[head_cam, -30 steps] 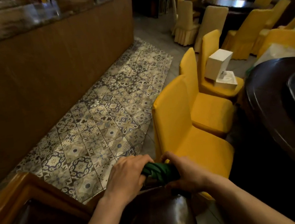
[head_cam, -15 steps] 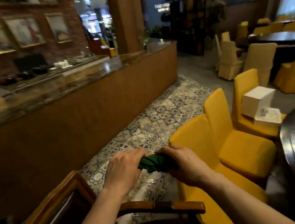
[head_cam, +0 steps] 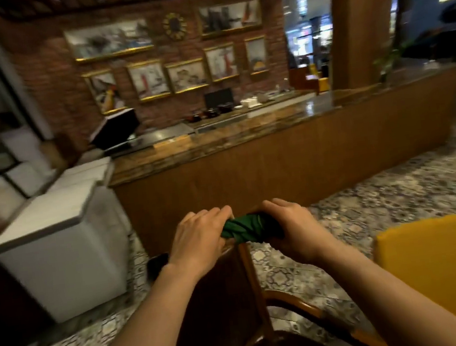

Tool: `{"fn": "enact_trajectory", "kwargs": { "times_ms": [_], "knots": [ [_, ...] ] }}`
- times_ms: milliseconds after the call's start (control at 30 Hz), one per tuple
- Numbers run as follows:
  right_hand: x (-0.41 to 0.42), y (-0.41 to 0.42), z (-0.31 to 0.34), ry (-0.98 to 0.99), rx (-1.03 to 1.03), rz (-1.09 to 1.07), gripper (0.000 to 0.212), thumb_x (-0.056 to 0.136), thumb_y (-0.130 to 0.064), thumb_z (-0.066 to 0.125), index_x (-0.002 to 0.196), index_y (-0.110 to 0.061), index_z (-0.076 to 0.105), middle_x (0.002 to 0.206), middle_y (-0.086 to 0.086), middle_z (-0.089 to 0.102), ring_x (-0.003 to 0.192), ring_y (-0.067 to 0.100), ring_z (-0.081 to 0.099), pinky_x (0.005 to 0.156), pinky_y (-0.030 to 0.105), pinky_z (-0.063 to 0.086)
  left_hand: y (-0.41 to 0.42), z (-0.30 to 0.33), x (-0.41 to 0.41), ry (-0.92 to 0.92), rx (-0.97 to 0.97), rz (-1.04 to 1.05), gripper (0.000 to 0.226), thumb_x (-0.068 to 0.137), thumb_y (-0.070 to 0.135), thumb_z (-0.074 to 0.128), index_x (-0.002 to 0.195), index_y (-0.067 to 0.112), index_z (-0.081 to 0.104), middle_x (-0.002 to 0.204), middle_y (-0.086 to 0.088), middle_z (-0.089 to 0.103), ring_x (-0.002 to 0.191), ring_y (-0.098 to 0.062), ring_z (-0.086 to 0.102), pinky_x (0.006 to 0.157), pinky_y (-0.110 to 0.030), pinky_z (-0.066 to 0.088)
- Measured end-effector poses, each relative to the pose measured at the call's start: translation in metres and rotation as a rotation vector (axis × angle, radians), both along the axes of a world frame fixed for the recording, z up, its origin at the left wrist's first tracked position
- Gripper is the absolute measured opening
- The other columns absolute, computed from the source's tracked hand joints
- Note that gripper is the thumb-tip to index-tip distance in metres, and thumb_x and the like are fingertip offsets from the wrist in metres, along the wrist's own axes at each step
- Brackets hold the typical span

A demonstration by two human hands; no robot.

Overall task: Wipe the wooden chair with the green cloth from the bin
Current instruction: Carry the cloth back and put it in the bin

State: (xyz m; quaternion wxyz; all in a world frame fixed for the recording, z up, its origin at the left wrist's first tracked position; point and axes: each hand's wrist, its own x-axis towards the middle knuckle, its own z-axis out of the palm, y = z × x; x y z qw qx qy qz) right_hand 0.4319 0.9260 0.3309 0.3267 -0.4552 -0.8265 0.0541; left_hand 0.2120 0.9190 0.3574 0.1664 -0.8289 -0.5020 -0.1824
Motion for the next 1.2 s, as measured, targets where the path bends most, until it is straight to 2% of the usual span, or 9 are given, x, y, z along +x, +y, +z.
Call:
{"fn": "enact_trajectory", "kwargs": {
  "times_ms": [133,200,467,567,667,800,900,1067,1200],
  "knots": [
    [-0.081,0.000,0.026,-0.013,0.027,0.176,0.058,0.077,-0.020,0.076,0.125,-0.040,0.051,0.103,-0.020,0.046,0.091,0.007,0.055,0.066,0.011,0.033,-0.040,0.025,-0.081,0.004,0.056,0.167,0.039,0.075,0.015,0.073,0.102,0.034,0.050,0.092,0.011,0.063,0.087,-0.019,0.061,0.069,-0.034,0.037],
    [-0.129,-0.009,0.040,-0.016,0.039,0.264,0.063,0.075,-0.017,0.078,0.127,-0.039,0.050,0.105,-0.021,0.045,0.093,0.005,0.052,0.069,0.010,0.033,-0.069,0.034,-0.127,0.009,0.082,0.265,0.041,0.073,0.015,0.076,0.101,0.033,0.053,0.090,0.010,0.065,0.083,-0.020,0.062,0.066,-0.034,0.037],
    [-0.337,-0.127,0.086,-0.018,0.130,0.603,0.061,0.077,-0.012,0.075,0.132,-0.029,0.054,0.120,-0.001,0.059,0.103,0.025,0.060,0.084,0.041,0.052,-0.245,0.064,-0.300,-0.010,0.168,0.618,0.034,0.074,0.020,0.075,0.099,0.030,0.054,0.092,0.007,0.066,0.087,-0.022,0.063,0.069,-0.036,0.040],
    [-0.412,-0.191,0.098,-0.017,0.142,0.734,0.061,0.075,-0.011,0.074,0.131,-0.027,0.055,0.120,0.003,0.060,0.104,0.028,0.060,0.085,0.044,0.051,-0.332,0.074,-0.355,-0.007,0.185,0.760,0.040,0.072,0.020,0.076,0.104,0.032,0.055,0.096,0.008,0.065,0.093,-0.021,0.062,0.074,-0.037,0.041],
    [-0.472,-0.252,0.103,-0.010,0.139,0.850,0.060,0.072,-0.009,0.072,0.127,-0.026,0.057,0.115,0.004,0.061,0.102,0.031,0.061,0.084,0.040,0.050,-0.412,0.078,-0.393,0.017,0.196,0.884,0.044,0.072,0.023,0.078,0.106,0.034,0.053,0.097,0.008,0.063,0.093,-0.019,0.062,0.078,-0.036,0.042],
    [-0.539,-0.342,0.101,-0.026,0.117,1.018,0.060,0.070,-0.009,0.067,0.126,-0.028,0.056,0.113,0.003,0.059,0.102,0.035,0.062,0.085,0.047,0.052,-0.524,0.073,-0.431,0.009,0.197,1.039,0.044,0.076,0.022,0.078,0.109,0.033,0.050,0.100,0.009,0.062,0.096,-0.019,0.061,0.079,-0.035,0.042],
    [-0.577,-0.410,0.095,-0.014,0.135,1.147,0.063,0.070,-0.008,0.068,0.126,-0.033,0.054,0.114,-0.001,0.058,0.103,0.033,0.061,0.083,0.048,0.052,-0.604,0.064,-0.444,0.016,0.196,1.178,0.047,0.077,0.021,0.079,0.112,0.033,0.050,0.106,0.008,0.064,0.100,-0.020,0.062,0.081,-0.036,0.044],
    [-0.615,-0.518,0.087,-0.006,0.100,1.374,0.068,0.072,-0.005,0.070,0.131,-0.033,0.054,0.124,0.001,0.059,0.111,0.033,0.060,0.090,0.047,0.050,-0.726,0.057,-0.435,0.022,0.179,1.429,0.047,0.076,0.019,0.077,0.115,0.031,0.053,0.114,0.006,0.066,0.104,-0.024,0.063,0.080,-0.038,0.045],
    [-0.628,-0.583,0.078,0.018,0.077,1.568,0.067,0.073,-0.003,0.073,0.133,-0.028,0.055,0.130,0.004,0.058,0.118,0.031,0.057,0.097,0.047,0.048,-0.799,0.052,-0.408,-0.005,0.129,1.628,0.046,0.076,0.024,0.074,0.116,0.028,0.051,0.111,0.000,0.063,0.099,-0.032,0.060,0.078,-0.043,0.047]
  ]
}}
